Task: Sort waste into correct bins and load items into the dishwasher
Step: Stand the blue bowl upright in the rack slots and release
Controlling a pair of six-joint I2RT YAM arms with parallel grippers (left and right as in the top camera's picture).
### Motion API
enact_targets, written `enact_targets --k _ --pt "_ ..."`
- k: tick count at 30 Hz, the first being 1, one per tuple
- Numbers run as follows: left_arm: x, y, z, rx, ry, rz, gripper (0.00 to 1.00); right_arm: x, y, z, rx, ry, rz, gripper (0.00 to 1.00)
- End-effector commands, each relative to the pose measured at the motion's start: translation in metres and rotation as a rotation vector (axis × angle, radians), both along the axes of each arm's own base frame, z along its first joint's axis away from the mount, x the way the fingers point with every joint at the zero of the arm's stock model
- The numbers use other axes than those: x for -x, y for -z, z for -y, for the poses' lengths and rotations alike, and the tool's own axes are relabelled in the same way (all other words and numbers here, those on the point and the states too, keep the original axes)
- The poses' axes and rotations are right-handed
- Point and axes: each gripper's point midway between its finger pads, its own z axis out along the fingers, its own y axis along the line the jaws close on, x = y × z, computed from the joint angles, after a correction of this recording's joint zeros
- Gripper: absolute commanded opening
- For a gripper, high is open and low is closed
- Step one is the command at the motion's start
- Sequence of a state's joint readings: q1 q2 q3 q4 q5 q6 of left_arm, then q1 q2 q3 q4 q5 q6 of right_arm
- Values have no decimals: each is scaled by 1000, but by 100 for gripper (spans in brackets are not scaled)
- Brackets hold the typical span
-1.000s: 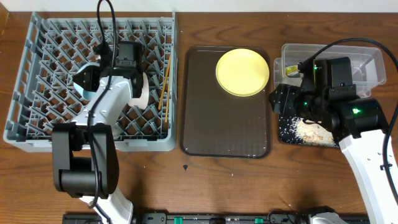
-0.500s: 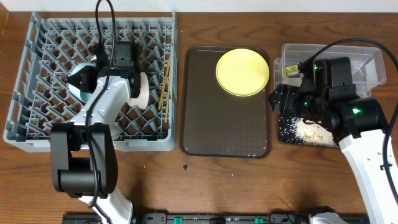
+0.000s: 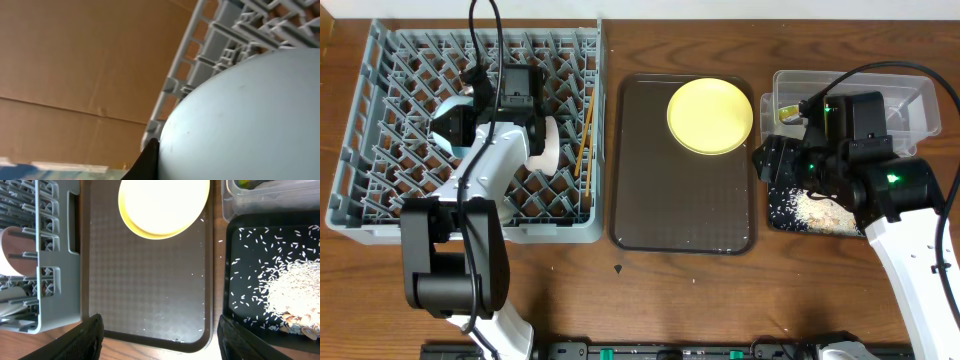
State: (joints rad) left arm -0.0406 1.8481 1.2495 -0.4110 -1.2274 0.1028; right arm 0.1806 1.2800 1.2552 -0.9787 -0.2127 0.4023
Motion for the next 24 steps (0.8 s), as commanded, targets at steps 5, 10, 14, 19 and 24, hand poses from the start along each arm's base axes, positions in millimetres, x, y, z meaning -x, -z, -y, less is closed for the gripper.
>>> enact_targets --k 5,10,14,19,24 --pt "-10 12 11 65 37 42 9 0 -5 0 -10 8 8 71" --pt "-4 0 6 -11 0 45 10 -1 -5 0 -11 9 11 71" --pt "2 -22 -2 -130 -60 58 8 -1 -5 0 -11 8 9 72" --pt "-2 -22 4 -121 -43 77 8 -1 -5 0 -11 8 9 72" --pt "-8 -18 11 -92 -12 81 8 -1 -5 0 -10 8 8 72"
